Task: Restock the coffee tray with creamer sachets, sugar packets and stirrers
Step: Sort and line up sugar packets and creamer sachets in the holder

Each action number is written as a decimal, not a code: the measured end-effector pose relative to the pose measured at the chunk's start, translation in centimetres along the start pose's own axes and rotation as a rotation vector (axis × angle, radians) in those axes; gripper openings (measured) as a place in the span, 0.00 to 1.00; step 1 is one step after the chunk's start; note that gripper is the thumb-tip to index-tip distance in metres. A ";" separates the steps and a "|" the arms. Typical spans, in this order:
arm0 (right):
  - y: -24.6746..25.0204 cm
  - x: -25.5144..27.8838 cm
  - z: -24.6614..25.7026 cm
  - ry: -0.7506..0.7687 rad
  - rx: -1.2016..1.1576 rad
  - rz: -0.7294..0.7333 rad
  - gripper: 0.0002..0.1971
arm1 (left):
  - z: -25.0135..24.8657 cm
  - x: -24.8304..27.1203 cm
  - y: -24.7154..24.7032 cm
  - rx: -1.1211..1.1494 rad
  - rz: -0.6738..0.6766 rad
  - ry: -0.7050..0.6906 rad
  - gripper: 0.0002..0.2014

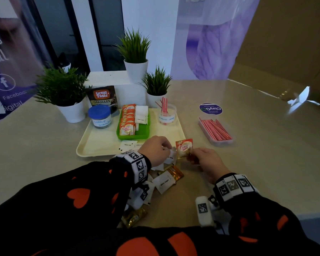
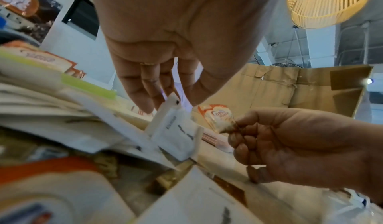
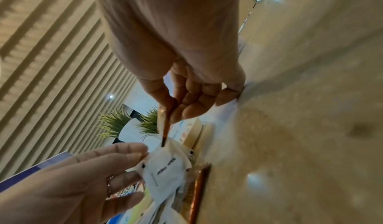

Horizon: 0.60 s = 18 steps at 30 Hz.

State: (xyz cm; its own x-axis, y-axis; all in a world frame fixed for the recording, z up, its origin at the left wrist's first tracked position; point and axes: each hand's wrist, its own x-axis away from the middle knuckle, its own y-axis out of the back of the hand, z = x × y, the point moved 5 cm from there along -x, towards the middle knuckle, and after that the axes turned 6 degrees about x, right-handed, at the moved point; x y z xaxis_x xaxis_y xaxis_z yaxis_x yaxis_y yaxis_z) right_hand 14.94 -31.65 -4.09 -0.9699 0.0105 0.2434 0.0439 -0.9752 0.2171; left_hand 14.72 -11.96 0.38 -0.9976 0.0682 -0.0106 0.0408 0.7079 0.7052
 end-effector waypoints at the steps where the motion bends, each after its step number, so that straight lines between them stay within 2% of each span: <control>1: -0.2 0.2 0.1 0.010 -0.020 0.023 0.10 | 0.1 0.0 -0.3 0.065 -0.004 0.018 0.11; 4: -0.9 0.8 0.3 0.032 -0.052 0.108 0.11 | 0.3 -0.2 -0.9 0.290 0.019 0.065 0.30; 6: -1.2 1.0 0.2 0.049 -0.034 0.168 0.11 | 0.4 -0.2 -1.1 0.353 0.041 0.081 0.36; 10: -1.3 0.9 -0.2 0.061 0.052 0.158 0.09 | 0.6 -0.2 -1.3 0.383 0.033 0.080 0.26; 14: -1.4 0.8 -0.3 0.075 0.286 0.159 0.05 | 1.0 0.0 -1.0 0.327 -0.039 0.100 0.16; 18: -2.2 0.6 -0.8 0.035 0.466 0.259 0.18 | 1.0 0.2 -0.4 0.312 -0.083 0.070 0.13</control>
State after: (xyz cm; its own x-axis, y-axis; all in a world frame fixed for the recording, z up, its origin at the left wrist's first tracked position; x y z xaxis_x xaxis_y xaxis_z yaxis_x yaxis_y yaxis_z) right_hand 14.06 -29.65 -5.14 -0.9202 -0.2329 0.3145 0.3770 -0.7431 0.5529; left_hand 14.52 -11.50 -0.61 -0.9992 -0.0397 -0.0029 -0.0367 0.8908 0.4529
